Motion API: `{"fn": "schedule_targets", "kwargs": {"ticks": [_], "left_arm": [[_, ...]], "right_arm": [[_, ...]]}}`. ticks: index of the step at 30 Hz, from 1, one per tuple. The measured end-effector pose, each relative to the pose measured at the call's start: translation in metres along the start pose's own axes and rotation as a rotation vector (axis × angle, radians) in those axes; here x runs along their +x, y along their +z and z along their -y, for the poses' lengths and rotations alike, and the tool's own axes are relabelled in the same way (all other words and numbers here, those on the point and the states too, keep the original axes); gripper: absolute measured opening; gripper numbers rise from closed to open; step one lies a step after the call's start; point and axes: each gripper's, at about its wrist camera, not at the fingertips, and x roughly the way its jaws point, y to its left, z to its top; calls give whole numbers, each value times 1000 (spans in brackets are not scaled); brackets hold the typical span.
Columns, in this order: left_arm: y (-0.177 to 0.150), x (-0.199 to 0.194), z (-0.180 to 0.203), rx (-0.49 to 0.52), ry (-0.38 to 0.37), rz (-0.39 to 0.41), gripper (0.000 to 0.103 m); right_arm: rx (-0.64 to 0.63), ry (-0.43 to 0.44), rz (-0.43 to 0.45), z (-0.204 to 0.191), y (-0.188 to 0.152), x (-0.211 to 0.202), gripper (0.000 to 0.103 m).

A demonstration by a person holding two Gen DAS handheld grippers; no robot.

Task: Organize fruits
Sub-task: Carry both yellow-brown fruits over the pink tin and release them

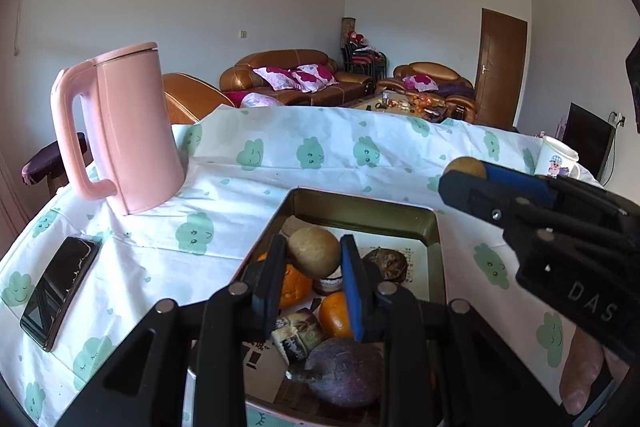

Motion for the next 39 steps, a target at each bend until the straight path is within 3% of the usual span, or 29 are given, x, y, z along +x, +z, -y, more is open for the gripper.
{"fn": "schedule_targets", "kwargs": {"ticks": [7,25,31,36,39], "left_arm": [[-8,9,-11,-13,3,-34,28],[-21,24,-20,-32,-15,-126,30],[-21,23,-28,-52,-3,-131,44],[-21,13,-33,-76,-31,-121,52],[-20,2,-33,-78,-22,-92,71]], "right_arm": [[5,16,-76,-5,-16,29,31],[-9,63,-203,-16,-36,55,32],[-5,74,-215,-15,-36,55,34],[14,63,-185,-10,-34,39,54],[45,54,-158,-1,-31,25,66]]}}
